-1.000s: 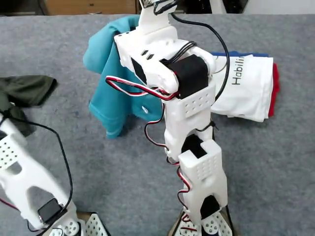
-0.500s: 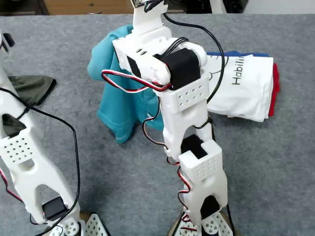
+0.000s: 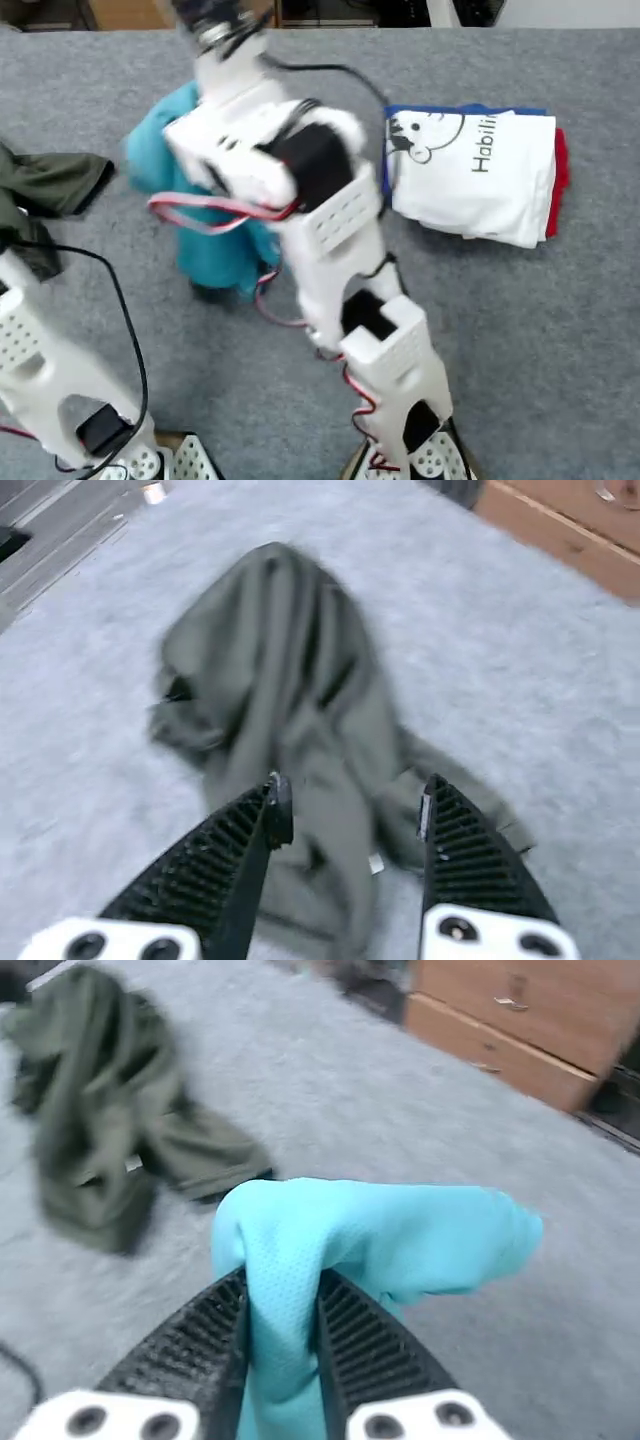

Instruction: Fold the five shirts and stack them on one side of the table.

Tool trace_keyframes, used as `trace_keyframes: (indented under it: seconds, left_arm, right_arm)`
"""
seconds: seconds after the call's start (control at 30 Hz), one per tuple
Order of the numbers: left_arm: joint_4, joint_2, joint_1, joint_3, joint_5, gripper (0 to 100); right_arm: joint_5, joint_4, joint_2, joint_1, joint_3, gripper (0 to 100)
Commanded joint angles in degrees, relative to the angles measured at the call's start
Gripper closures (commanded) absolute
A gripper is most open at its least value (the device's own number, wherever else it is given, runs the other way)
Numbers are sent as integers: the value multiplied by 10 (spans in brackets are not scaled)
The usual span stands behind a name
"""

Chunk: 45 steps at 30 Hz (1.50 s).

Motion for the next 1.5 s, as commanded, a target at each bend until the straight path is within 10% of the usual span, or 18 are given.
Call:
trace_keyframes:
  seconds: [0.0,0.23,0.67,1.47]
  left_arm:
    - [8,-105,-30,121,-20,791]
    - [4,-327,-36,494,-40,909]
    - [-192,-678,-13,954,-92,807]
    - [-229,-757,452,1187,-90,803]
  right_arm:
    - [3,-18,-32,-54,0,997]
    - [2,-142,-14,-59,26,997]
    - [-14,-157,275,108,81,997]
    - [-14,-280,502,291,-112,997]
